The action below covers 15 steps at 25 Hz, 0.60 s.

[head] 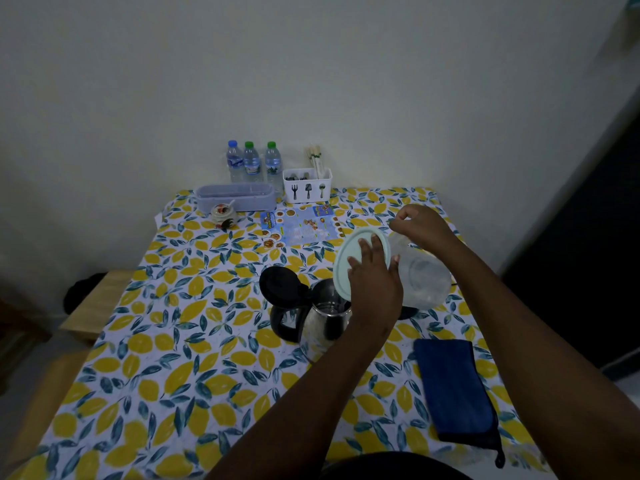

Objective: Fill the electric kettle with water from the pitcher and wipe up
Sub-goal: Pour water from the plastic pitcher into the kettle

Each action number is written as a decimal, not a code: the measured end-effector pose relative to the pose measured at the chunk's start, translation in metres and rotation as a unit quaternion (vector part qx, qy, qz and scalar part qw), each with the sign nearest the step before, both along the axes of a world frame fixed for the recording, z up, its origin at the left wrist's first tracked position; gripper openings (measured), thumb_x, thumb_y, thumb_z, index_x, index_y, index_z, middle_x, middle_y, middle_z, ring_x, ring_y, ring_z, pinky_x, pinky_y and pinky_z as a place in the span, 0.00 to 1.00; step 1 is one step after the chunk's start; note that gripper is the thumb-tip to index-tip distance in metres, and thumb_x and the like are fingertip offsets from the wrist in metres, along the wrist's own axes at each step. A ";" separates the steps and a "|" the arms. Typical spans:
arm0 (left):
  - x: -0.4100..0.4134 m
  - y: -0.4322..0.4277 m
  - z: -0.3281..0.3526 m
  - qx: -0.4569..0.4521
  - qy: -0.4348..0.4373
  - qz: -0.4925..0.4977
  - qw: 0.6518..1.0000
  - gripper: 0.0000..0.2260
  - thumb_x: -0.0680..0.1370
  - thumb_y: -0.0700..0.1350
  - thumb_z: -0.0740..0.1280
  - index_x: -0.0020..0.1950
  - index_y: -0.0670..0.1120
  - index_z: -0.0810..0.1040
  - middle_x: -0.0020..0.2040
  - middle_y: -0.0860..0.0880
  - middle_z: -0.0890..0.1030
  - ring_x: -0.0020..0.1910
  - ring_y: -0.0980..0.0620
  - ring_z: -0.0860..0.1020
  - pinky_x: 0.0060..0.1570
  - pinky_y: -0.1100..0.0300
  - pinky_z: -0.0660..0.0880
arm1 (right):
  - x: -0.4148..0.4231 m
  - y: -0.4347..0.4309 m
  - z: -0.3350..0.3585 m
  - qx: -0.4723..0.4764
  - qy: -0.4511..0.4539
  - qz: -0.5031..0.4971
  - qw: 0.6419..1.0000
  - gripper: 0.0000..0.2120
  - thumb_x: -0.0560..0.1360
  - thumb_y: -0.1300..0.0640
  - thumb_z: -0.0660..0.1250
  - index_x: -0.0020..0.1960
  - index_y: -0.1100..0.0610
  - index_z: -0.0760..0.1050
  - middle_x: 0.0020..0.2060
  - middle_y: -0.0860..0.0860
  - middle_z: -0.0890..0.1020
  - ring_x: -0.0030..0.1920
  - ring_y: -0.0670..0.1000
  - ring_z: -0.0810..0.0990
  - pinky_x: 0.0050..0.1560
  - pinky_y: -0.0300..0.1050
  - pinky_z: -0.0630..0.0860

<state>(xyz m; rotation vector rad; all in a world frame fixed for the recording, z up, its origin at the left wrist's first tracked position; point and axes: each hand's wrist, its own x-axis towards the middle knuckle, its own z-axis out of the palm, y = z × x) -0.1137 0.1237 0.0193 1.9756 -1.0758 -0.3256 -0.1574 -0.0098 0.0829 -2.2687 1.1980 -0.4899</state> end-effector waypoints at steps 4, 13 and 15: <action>-0.001 0.001 0.000 0.000 0.004 0.000 1.000 0.50 0.64 0.72 0.26 0.77 0.47 0.52 0.78 0.42 0.54 0.73 0.30 0.55 0.70 0.39 0.58 | -0.001 0.001 0.000 -0.002 0.000 0.005 1.000 0.09 0.69 0.49 0.68 0.36 0.52 0.72 0.39 0.46 0.76 0.38 0.52 0.77 0.35 0.44 0.67; -0.001 0.004 0.003 0.009 0.000 -0.024 1.000 0.49 0.64 0.72 0.27 0.78 0.47 0.49 0.79 0.43 0.52 0.74 0.31 0.53 0.71 0.39 0.56 | -0.008 0.003 -0.005 0.019 -0.034 -0.024 0.999 0.08 0.69 0.51 0.68 0.38 0.55 0.73 0.38 0.51 0.78 0.35 0.50 0.75 0.32 0.42 0.67; -0.002 0.005 0.003 0.015 -0.011 -0.035 0.999 0.48 0.65 0.71 0.27 0.78 0.47 0.49 0.79 0.42 0.52 0.74 0.31 0.53 0.71 0.39 0.56 | -0.012 0.003 -0.008 0.031 -0.049 -0.026 0.998 0.08 0.69 0.52 0.67 0.35 0.54 0.71 0.34 0.49 0.76 0.33 0.51 0.74 0.34 0.45 0.68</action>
